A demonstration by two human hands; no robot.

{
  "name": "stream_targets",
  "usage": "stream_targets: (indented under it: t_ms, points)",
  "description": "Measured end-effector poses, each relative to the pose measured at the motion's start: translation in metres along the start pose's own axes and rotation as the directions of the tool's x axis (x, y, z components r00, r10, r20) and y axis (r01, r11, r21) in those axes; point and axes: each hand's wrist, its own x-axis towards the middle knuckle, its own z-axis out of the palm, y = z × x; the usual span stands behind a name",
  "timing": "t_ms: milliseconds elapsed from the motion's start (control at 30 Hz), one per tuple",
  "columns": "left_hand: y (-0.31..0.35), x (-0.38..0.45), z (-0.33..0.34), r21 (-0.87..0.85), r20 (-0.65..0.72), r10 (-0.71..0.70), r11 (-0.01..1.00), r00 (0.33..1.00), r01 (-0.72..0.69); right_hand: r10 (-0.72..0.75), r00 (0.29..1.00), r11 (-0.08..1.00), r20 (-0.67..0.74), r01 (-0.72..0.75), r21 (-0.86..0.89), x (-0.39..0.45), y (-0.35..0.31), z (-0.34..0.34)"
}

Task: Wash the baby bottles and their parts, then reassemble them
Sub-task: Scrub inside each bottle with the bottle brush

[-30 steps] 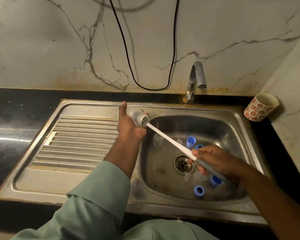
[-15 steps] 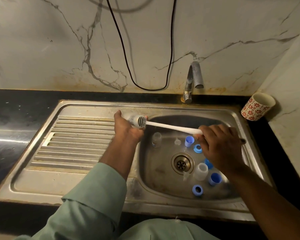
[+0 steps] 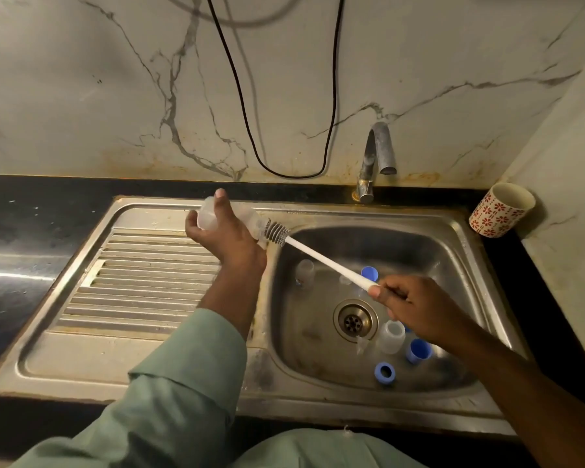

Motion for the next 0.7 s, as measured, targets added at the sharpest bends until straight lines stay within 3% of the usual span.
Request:
stream_targets:
  t_ms: [100, 200, 233, 267, 300, 333, 367, 400, 467, 500, 533, 567, 633, 700]
  points:
    - [0.004, 0.003, -0.002, 0.110, 0.158, 0.134, 0.982, 0.978, -0.152, 0.155, 0.970, 0.943, 0.188, -0.202, 0.265, -0.005, -0.008, -0.007]
    - [0.006, 0.006, -0.005, 0.097, 0.288, 0.224, 0.960, 0.931, -0.261, 0.203, 0.940, 0.897, 0.274, -0.291, 0.334, -0.008, -0.014, -0.015]
    - [0.007, 0.007, -0.005, 0.085, 0.300, 0.226, 0.961, 0.927, -0.262, 0.157, 0.965, 0.939, 0.210, -0.211, 0.271, -0.010, -0.016, -0.016]
    - [0.007, 0.008, -0.004, 0.080, 0.286, 0.199, 0.970, 0.937, -0.230, 0.073, 0.994, 0.993, 0.084, -0.080, 0.087, -0.009, -0.015, -0.017]
    - [0.007, 0.009, -0.003, 0.080, 0.253, 0.144, 0.982, 0.957, -0.169, -0.060, 0.996, 0.977, -0.063, 0.046, -0.206, -0.008, -0.014, -0.020]
    - [0.007, 0.009, -0.004, 0.079, 0.214, 0.068, 0.993, 0.974, -0.087, -0.212, 0.960, 0.883, -0.184, 0.108, -0.456, -0.007, -0.011, -0.022]
    - [0.006, 0.008, -0.006, 0.067, 0.191, -0.015, 0.998, 0.981, 0.003, -0.325, 0.913, 0.811, -0.248, 0.135, -0.569, -0.006, -0.009, -0.024]
    - [0.005, 0.007, -0.008, 0.039, 0.188, -0.090, 0.996, 0.978, 0.084, -0.326, 0.909, 0.815, -0.260, 0.131, -0.564, -0.005, -0.007, -0.024]
    - [0.005, 0.006, -0.010, -0.040, 0.212, -0.190, 0.978, 0.959, 0.203, -0.064, 0.995, 0.983, -0.073, 0.050, -0.177, -0.011, -0.015, -0.022]
    - [0.006, 0.006, -0.010, -0.078, 0.228, -0.218, 0.967, 0.949, 0.241, 0.083, 0.990, 0.990, 0.113, -0.096, 0.108, -0.013, -0.015, -0.017]
    - [0.007, 0.006, -0.010, -0.099, 0.237, -0.230, 0.961, 0.944, 0.259, 0.187, 0.946, 0.909, 0.266, -0.269, 0.319, -0.014, -0.012, -0.013]
    - [0.008, 0.006, -0.010, -0.099, 0.230, -0.226, 0.962, 0.947, 0.254, 0.219, 0.920, 0.855, 0.325, -0.341, 0.392, -0.016, -0.009, -0.013]
    - [0.009, 0.007, -0.011, -0.061, 0.177, -0.185, 0.978, 0.967, 0.199, 0.203, 0.947, 0.873, 0.250, -0.291, 0.391, -0.019, -0.006, -0.015]
    - [0.011, 0.008, -0.014, -0.021, 0.122, -0.134, 0.990, 0.983, 0.138, 0.239, 0.969, 0.868, 0.057, -0.240, 0.435, -0.023, -0.002, -0.018]
